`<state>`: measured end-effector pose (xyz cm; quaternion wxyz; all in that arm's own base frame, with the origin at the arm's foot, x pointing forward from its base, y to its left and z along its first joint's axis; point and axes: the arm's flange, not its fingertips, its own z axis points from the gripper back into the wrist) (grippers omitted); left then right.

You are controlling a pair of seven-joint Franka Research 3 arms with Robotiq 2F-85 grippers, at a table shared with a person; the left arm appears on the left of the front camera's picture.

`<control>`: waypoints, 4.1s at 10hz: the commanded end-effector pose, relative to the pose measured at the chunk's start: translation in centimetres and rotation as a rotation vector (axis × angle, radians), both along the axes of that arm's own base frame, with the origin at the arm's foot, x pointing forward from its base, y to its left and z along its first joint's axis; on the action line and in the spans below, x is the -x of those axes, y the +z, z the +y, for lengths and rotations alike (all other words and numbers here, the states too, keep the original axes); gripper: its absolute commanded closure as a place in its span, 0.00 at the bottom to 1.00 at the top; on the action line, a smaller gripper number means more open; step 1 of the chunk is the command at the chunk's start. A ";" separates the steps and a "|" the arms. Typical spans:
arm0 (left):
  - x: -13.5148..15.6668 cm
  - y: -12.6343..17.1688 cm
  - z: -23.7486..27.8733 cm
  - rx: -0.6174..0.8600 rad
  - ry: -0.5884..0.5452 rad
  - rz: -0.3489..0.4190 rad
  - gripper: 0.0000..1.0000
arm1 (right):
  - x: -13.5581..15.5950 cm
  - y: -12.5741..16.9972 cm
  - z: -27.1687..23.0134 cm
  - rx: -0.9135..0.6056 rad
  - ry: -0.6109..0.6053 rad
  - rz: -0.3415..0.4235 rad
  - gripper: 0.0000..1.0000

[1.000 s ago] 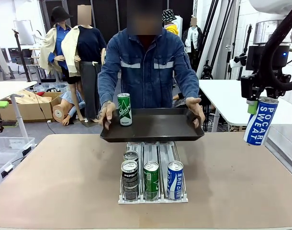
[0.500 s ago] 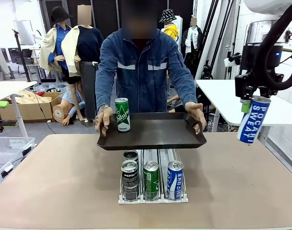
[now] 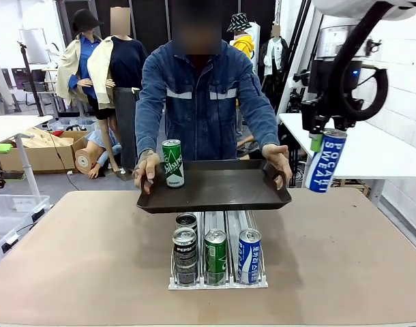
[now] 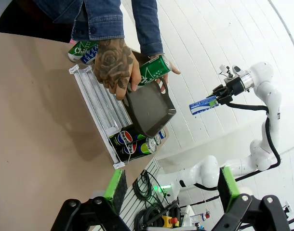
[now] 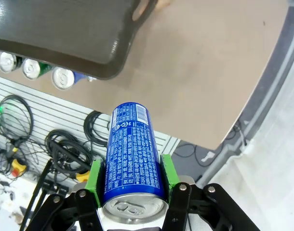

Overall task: Retrieve and hand over the desired beverage to the person.
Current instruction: Place the picked can on the Handle tray extended by the person.

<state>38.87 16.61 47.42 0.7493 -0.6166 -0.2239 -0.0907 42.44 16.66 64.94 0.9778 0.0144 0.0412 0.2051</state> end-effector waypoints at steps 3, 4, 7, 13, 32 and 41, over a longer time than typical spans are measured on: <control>0.2 0.1 0.1 0.003 0.002 -0.006 0.00 | -2.4 1.9 6.3 0.068 0.062 0.033 0.80; 0.2 0.1 0.1 0.003 0.002 -0.006 0.00 | -2.7 1.8 7.9 0.080 0.073 0.031 0.80; 0.2 0.1 0.1 0.003 0.002 -0.006 0.00 | -4.4 1.0 11.3 0.092 0.078 0.012 0.80; 0.2 0.1 0.1 0.003 0.002 -0.006 0.00 | -9.9 -2.5 16.4 0.118 0.105 0.007 0.80; 0.2 0.1 0.1 0.003 0.002 -0.006 0.00 | -17.1 -7.5 18.6 0.107 0.093 0.077 0.50; 0.2 0.1 0.1 0.003 0.002 -0.006 0.00 | -13.7 -1.9 18.0 0.100 0.110 -0.035 0.00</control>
